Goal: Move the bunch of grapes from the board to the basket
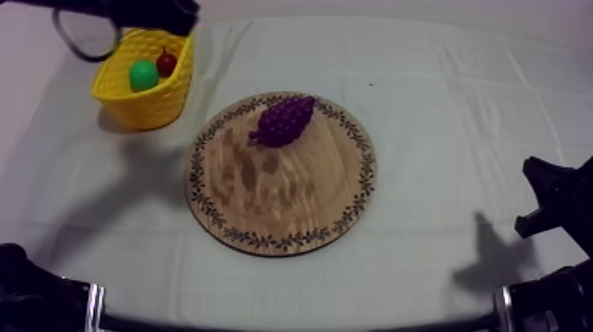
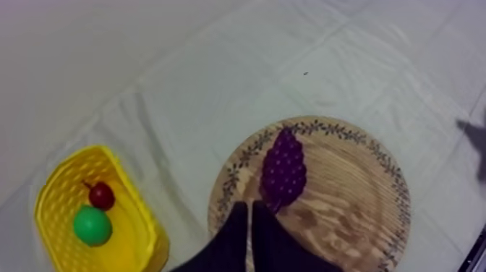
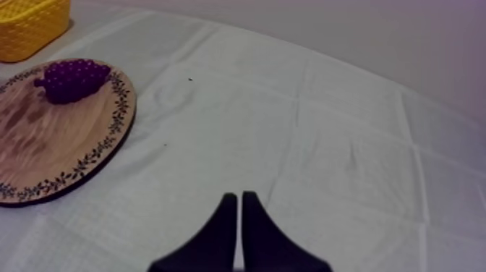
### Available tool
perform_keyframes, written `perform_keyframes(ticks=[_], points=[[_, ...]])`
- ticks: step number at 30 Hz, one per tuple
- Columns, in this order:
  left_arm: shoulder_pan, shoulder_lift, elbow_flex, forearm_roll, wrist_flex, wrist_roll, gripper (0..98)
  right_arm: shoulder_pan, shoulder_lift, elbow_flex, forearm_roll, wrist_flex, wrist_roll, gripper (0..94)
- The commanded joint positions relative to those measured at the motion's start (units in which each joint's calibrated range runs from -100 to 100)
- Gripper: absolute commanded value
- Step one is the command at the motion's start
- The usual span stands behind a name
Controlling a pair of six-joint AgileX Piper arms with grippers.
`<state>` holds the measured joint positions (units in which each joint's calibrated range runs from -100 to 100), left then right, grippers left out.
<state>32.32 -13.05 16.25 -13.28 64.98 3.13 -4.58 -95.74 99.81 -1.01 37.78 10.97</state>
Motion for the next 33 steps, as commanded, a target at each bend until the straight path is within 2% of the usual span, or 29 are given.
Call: perform_keyframes(ticks=[1, 14, 16, 20, 23, 25, 27, 30, 33], points=[[0.5, 9.1, -5.1, -0.03, 0.8, 0.2, 0.0, 0.0, 0.0, 0.0, 0.0, 0.0, 0.0, 0.4], [2.4, 29.6, -17.6, -0.32, 3.3, 1.6, 2.7, 0.0, 0.0, 0.0, 0.0, 0.0, 0.0, 0.4], [2.5, 31.0, -18.1, -0.35, 2.9, 2.0, 10.5, 0.0, 0.0, 0.0, 0.0, 0.0, 0.0, 0.4], [2.5, 32.6, -18.7, -0.47, 2.3, 3.1, 32.6, 0.0, 0.0, 0.0, 0.0, 0.0, 0.0, 0.4], [2.5, 33.4, -18.7, -1.01, 2.7, 4.6, 54.4, 0.0, 0.0, 0.0, 0.0, 0.0, 0.0, 0.4], [2.5, 34.0, -18.5, -1.11, 3.5, 6.0, 73.0, 0.0, 0.0, 0.0, 0.0, 0.0, 0.0, 0.4], [2.5, 34.6, -18.5, -0.95, 4.5, 6.9, 84.9, 0.0, 0.0, 0.0, 0.0, 0.0, 0.0, 0.4], [2.4, 35.8, -19.4, -0.4, 5.7, 7.8, 92.4, 0.0, 0.0, 0.0, 0.0, 0.0, 0.0, 0.4], [2.1, 37.3, -19.5, 0.05, 6.3, 7.6, 94.9, 0.0, 0.0, 0.0, 0.0, 0.0, 0.0, 0.4]])
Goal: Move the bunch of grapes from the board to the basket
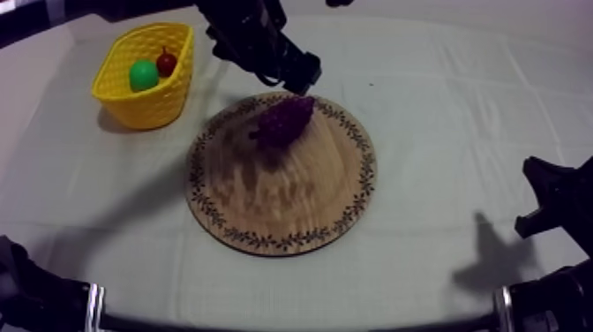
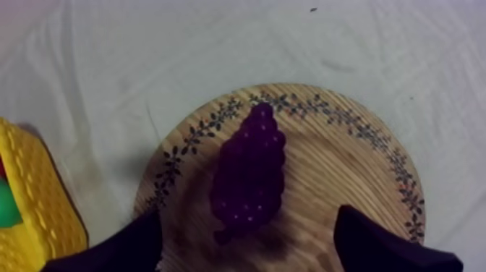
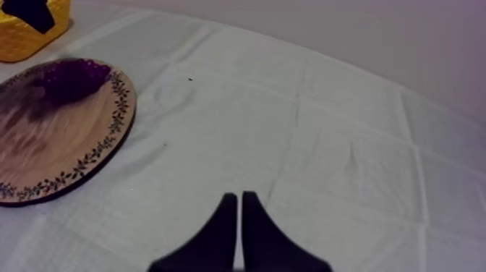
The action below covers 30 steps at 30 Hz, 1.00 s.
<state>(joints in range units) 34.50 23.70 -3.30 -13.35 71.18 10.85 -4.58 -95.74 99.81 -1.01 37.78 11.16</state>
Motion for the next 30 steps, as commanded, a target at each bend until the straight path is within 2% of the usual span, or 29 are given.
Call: perform_keyframes(ticks=[1, 18, 26, 30], points=[[-0.1, 1.2, 0.0, 0.21, 0.2, -0.3, 95.3, 0.0, 0.0, 0.0, 0.0, 0.0, -0.2, 0.4], [-1.1, 15.8, -5.6, 1.34, -0.7, -3.9, 94.9, 0.0, 0.0, 0.0, 0.0, 0.0, -0.2, 0.4], [-1.6, 20.9, -8.7, 1.91, 0.2, -5.6, 89.9, 0.0, 0.0, 0.0, 0.0, 0.0, -0.2, 0.4], [-1.8, 22.5, -10.1, 2.55, 0.7, -6.5, 83.8, 0.0, 0.0, 0.0, 0.0, 0.0, -0.2, 0.4]])
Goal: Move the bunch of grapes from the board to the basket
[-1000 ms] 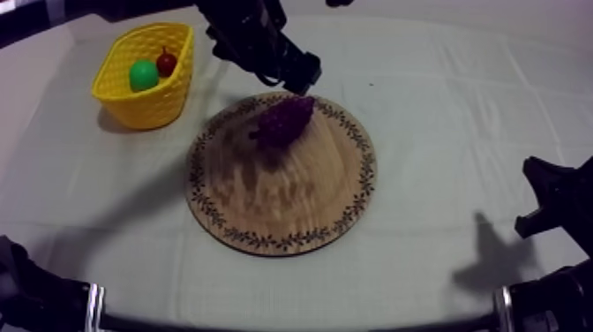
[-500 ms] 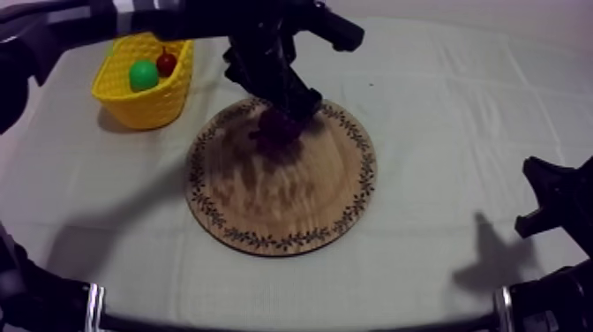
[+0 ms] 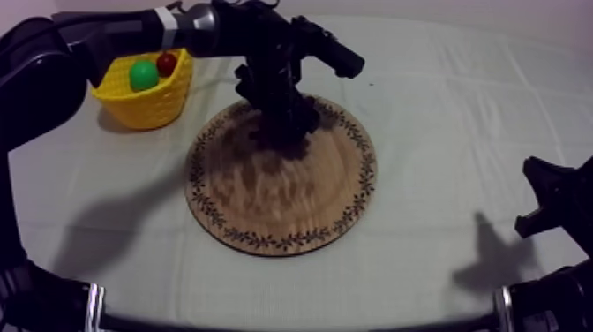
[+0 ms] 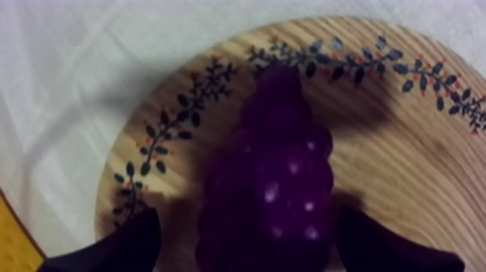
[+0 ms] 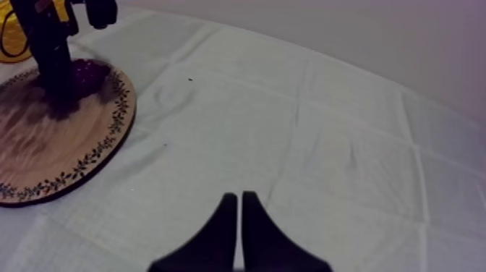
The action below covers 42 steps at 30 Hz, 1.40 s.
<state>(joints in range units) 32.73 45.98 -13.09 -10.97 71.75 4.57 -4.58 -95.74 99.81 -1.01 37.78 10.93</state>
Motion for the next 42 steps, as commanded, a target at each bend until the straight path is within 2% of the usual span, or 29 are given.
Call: perform_keyframes(ticks=[1, 9, 18, 22, 27, 32, 38, 42], points=[[0.0, 0.6, -0.6, 0.35, 0.2, -0.5, 81.3, 0.0, 0.0, 0.0, 0.0, 0.0, 0.0, 0.4], [-0.1, 1.7, -2.0, 1.61, 1.4, -2.4, 60.3, 0.0, 0.0, 0.0, 0.0, 0.0, 0.0, 0.4], [-0.2, -1.5, -0.7, 1.67, 2.8, -3.8, 43.2, 0.0, 0.0, 0.0, 0.0, 0.0, 0.0, 0.4], [-1.0, -6.1, 2.9, 2.46, 3.6, -5.0, 35.8, 0.0, 0.0, 0.0, 0.0, 0.0, 0.0, 0.4], [-2.8, -15.1, 11.9, 3.58, 4.8, -7.7, 33.0, 0.0, 0.0, 0.0, 0.0, 0.0, 0.0, 0.4], [-5.6, -26.2, 21.5, 3.98, 5.1, -10.6, 34.8, 0.0, 0.0, 0.0, 0.0, 0.0, 0.0, 0.4], [-11.9, -37.4, 26.0, 4.18, 5.0, -14.0, 37.0, 0.0, 0.0, 0.0, 0.0, 0.0, 0.0, 0.4], [-16.0, -40.9, 24.5, 3.38, 3.9, -14.8, 38.1, 0.0, 0.0, 0.0, 0.0, 0.0, 0.0, 0.4]])
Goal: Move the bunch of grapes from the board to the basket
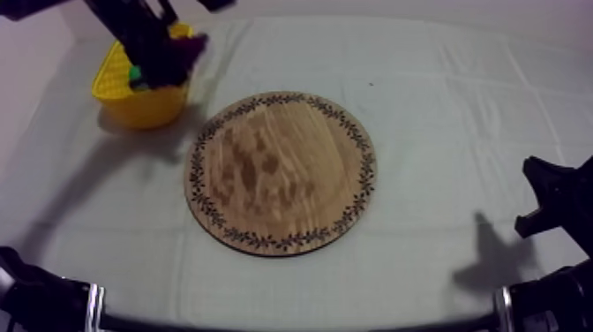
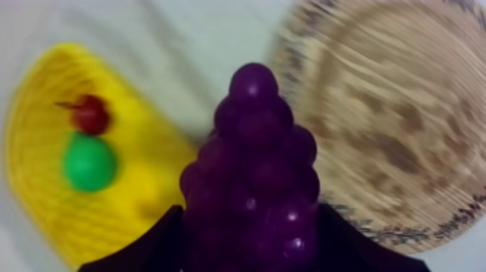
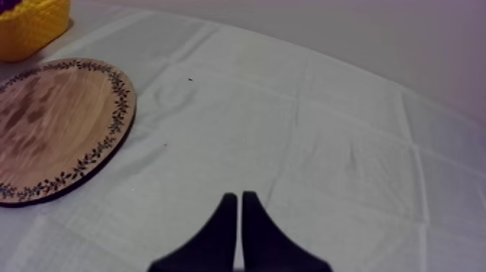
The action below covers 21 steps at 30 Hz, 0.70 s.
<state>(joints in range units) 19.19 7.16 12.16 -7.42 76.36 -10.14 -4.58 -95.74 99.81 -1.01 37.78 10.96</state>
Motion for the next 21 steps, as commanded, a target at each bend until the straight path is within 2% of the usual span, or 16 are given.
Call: perform_keyframes(ticks=[1, 6, 10, 21], points=[[-3.2, -2.4, -1.3, -0.6, -1.4, 0.0, 38.1, 0.0, 0.0, 0.0, 0.0, 0.0, 0.0, 0.4], [-5.9, -1.0, -3.8, -3.89, -6.1, 2.6, 37.6, 0.0, 0.0, 0.0, 0.0, 0.0, 0.0, 0.4], [-7.1, 2.3, -5.1, -5.64, -8.1, 4.7, 38.4, 0.0, 0.0, 0.0, 0.0, 0.0, 0.0, 0.4], [-8.8, 12.0, -4.7, -6.61, -12.4, 7.2, 38.7, 0.0, 0.0, 0.0, 0.0, 0.0, 0.0, 0.4]])
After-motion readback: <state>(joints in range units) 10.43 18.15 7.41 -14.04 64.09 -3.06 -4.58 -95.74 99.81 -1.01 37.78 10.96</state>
